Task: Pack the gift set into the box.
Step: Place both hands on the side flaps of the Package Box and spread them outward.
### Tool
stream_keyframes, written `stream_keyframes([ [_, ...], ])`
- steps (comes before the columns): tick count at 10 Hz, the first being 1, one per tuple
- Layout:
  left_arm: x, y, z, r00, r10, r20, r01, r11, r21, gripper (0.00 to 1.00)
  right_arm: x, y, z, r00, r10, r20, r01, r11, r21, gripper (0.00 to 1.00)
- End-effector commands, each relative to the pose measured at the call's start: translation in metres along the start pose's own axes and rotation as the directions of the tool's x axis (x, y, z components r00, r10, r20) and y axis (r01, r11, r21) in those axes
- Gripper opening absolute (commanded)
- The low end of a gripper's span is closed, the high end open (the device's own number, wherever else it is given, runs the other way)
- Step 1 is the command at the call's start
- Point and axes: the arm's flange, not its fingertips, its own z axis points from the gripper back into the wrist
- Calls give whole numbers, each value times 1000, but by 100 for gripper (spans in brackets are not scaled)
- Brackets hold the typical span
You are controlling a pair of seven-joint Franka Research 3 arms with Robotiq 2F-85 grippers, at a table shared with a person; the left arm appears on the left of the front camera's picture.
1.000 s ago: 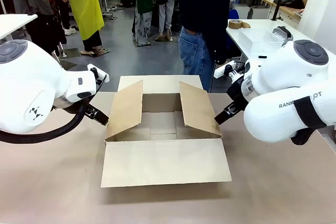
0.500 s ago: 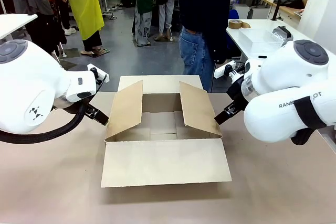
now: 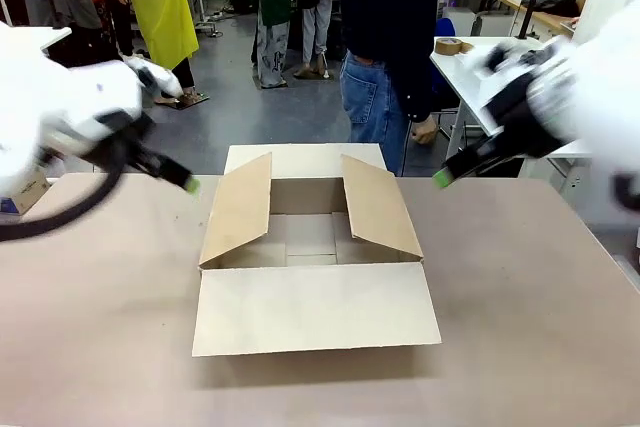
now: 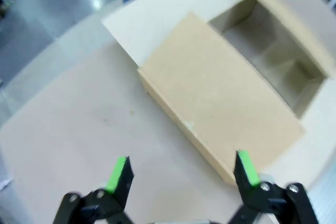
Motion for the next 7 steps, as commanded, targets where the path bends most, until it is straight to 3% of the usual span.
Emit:
stream_keyframes([
  [1, -39, 37, 83, 992, 104, 77, -94, 988, -122, 100, -38, -58, 77, 952, -302, 57, 294, 948, 120, 100],
  [3, -102, 92, 113, 955, 253, 155, -161, 881, -445, 100, -112, -141, 103, 806, -586, 87, 520, 771, 367, 100],
  [4, -136, 126, 113, 903, 391, 178, -244, 807, -537, 100, -156, -180, 106, 687, -714, 133, 599, 661, 453, 100],
  [5, -171, 151, 114, 771, 583, 256, -337, 715, -612, 100, -199, -206, 104, 568, -808, 157, 652, 558, 514, 100],
  [6, -211, 169, 107, 602, 737, 306, -430, 623, -654, 100, -241, -229, 96, 449, -870, 203, 685, 481, 547, 100],
  [7, -230, 175, 88, 556, 783, 279, -495, 581, -646, 100, -268, -242, 84, 323, -924, 205, 703, 380, 601, 100],
])
